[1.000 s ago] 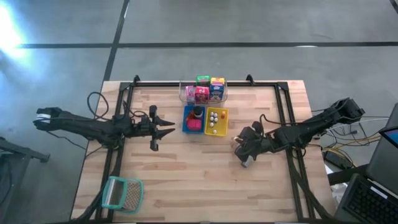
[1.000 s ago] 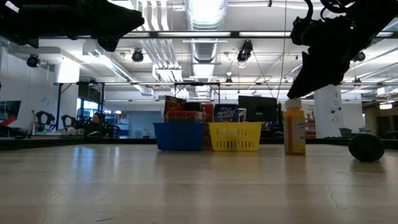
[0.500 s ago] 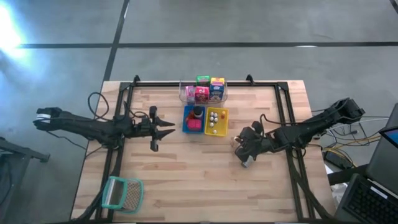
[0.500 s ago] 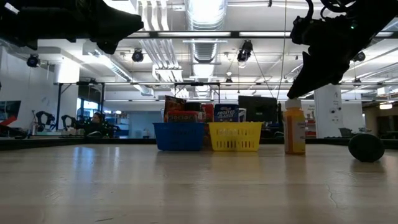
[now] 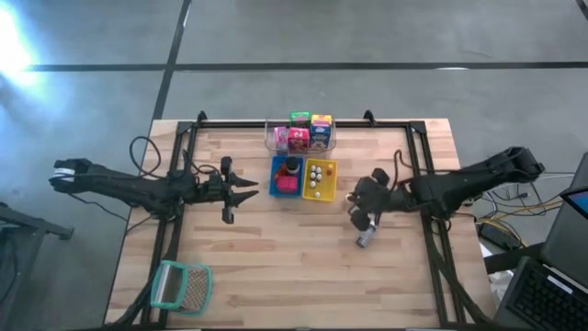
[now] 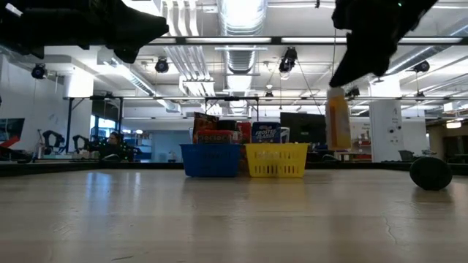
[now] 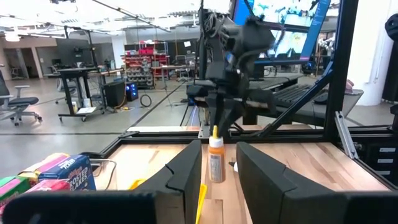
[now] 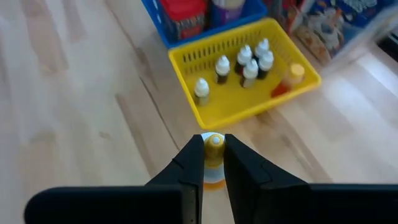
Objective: Pick & Place Kitchen Items
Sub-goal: Put the large yellow food coloring bottle into the yellow bin
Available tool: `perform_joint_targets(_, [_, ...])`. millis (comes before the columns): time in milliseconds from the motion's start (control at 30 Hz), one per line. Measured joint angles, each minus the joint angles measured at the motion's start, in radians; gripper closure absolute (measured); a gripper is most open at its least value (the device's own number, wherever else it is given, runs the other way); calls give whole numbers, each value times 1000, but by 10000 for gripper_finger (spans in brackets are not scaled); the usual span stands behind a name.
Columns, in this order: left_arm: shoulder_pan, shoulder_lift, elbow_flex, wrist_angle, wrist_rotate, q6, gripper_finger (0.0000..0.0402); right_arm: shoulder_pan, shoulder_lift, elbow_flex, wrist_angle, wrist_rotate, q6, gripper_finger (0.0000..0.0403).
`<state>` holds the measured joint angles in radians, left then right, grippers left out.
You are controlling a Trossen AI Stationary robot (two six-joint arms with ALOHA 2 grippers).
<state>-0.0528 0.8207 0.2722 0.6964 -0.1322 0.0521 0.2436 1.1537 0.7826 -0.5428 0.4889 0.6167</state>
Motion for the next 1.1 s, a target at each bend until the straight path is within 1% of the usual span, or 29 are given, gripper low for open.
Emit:
perform_joint_targets(100, [1, 0, 0, 0, 0, 0, 293, -56, -19, 47, 0, -75, -51, 365])
perform_joint_targets(200, [1, 0, 0, -1, 0, 0, 293, -111, -22, 101, 1, -123, -126, 365])
perform_joint_targets(333, [1, 0, 0, -1, 0, 0, 293, -175, -17, 158, 2, -159, -223, 367])
perform_joint_targets(467, [1, 0, 0, -1, 0, 0, 293, -228, -13, 183, 2, -183, -278, 366])
perform_joint_targets(567, [0, 0, 0, -1, 0, 0, 293, -258, -10, 181, 14, -197, -300, 367])
perform_joint_targets(700, [0, 0, 0, -1, 0, 1, 293, -296, -9, 140, 110, -272, -329, 367])
perform_joint_targets(867, [0, 0, 0, -1, 0, 6, 293, -334, -9, 122, 146, -284, -358, 367])
perform_joint_targets(933, [0, 0, 0, -1, 0, 7, 293, -345, -5, 113, 170, -305, -368, 367])
perform_joint_targets(1000, [0, 0, 0, -1, 0, 9, 293, -352, 8, 110, 196, -328, -381, 367])
perform_joint_targets(1100, [0, 0, 0, -1, 0, 23, 293, -356, 43, 107, 197, -334, -394, 368])
